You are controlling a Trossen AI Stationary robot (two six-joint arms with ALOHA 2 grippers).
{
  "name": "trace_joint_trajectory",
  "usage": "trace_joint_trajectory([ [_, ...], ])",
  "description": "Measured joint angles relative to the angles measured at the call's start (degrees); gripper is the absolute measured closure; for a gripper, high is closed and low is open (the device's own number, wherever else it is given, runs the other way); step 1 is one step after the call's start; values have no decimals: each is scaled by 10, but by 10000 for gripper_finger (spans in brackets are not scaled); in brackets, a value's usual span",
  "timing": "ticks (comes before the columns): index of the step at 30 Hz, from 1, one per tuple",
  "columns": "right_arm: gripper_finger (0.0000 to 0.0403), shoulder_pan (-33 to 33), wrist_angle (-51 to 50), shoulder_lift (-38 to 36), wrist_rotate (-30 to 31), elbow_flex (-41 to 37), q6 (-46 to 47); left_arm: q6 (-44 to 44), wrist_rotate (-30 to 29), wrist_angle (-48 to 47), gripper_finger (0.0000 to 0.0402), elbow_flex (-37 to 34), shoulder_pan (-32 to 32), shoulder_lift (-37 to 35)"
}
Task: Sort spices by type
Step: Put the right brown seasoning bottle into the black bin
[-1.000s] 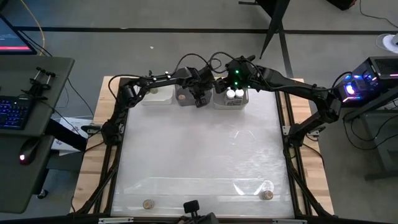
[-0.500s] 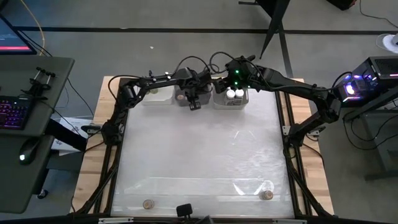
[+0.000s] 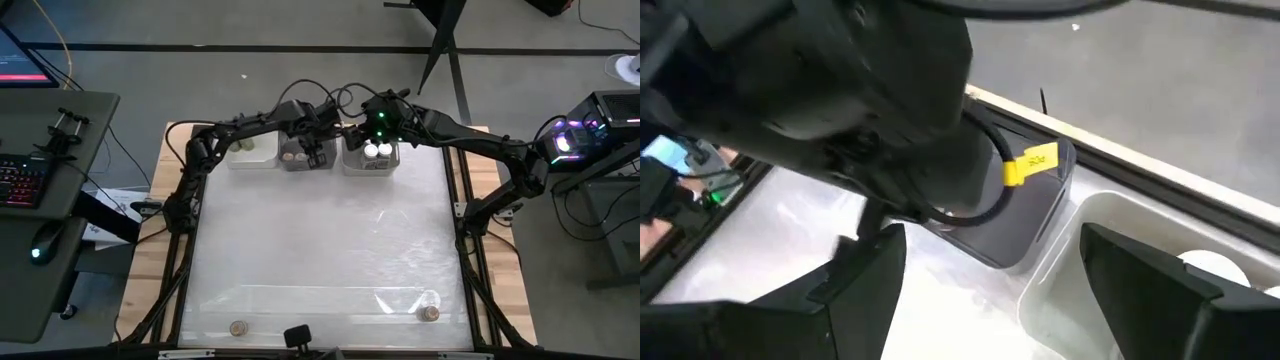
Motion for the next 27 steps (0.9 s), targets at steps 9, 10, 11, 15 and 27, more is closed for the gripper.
trace_joint_trajectory([
  [9,107,-36,-25,-83,16,0,-66,-57,71,-45,401,-101,-13,-140],
  [10,107,-40,-37,-95,16,0,-71,-71,77,-21,401,-137,-17,-174],
  [11,107,-42,-48,-107,15,0,-76,-87,84,4,401,-175,-21,-208],
  [15,107,-46,-127,-142,-3,1,-82,-164,102,119,401,-338,-52,-360],
  [27,107,176,-441,-102,-212,0,28,-358,102,352,402,-606,-126,-628],
])
